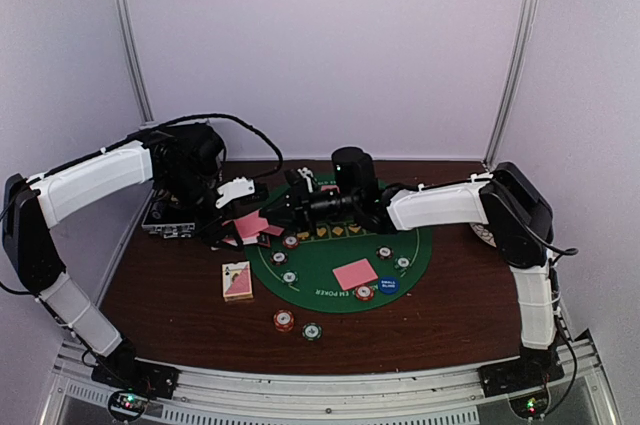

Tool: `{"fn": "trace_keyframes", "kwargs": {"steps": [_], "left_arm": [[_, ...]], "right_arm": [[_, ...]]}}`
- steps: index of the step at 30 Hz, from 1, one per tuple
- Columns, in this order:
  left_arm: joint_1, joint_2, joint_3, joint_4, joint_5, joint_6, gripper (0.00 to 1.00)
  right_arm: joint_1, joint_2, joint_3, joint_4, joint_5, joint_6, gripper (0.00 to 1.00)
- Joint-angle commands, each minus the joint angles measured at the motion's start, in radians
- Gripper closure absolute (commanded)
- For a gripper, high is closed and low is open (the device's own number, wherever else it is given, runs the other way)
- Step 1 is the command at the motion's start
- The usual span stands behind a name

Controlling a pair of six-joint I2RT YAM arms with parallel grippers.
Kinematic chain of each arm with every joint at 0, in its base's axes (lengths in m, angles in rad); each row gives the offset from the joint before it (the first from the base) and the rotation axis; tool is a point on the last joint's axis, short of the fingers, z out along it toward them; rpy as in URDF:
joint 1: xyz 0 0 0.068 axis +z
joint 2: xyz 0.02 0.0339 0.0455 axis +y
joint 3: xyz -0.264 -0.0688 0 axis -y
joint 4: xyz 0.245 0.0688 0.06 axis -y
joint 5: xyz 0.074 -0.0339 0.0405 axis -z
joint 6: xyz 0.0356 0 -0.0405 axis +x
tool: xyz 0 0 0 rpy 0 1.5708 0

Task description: Distribute texas hold em gaming equipment

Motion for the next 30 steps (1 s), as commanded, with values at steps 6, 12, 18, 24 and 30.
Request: {"fn": "trace_keyframes", "kwargs": {"steps": [6, 12, 18, 24, 30], "left_arm": [[0.004, -0.012, 0.001, 0.022, -0.001, 0.018, 0.89], [0.003, -0.017, -0.004, 0.022, -0.005, 0.018, 0.89], [0.005, -0.028, -0.017, 0.022, -0.009, 0.018, 0.89], [0.005, -0.047, -0.028, 0.022, -0.028, 0.021, 0.9], [0.006, -0.062, -0.044, 0.022, -0.033, 0.019, 0.91]], "right_arm": [[0.012, 0.027, 0.026, 0.027, -0.035, 0.02, 0.86], [0.009, 0.024, 0.029, 0.018, -0.037, 0.013, 0.98], [-0.046, -0.017, 0.001, 0.019, -0.031, 0.002, 1.0], [-0.145, -0.051, -0.02, -0.049, -0.034, -0.064, 1.0], [-0.19, -0.003, 0.044, -0.17, -0.016, -0.158, 1.0]]}}
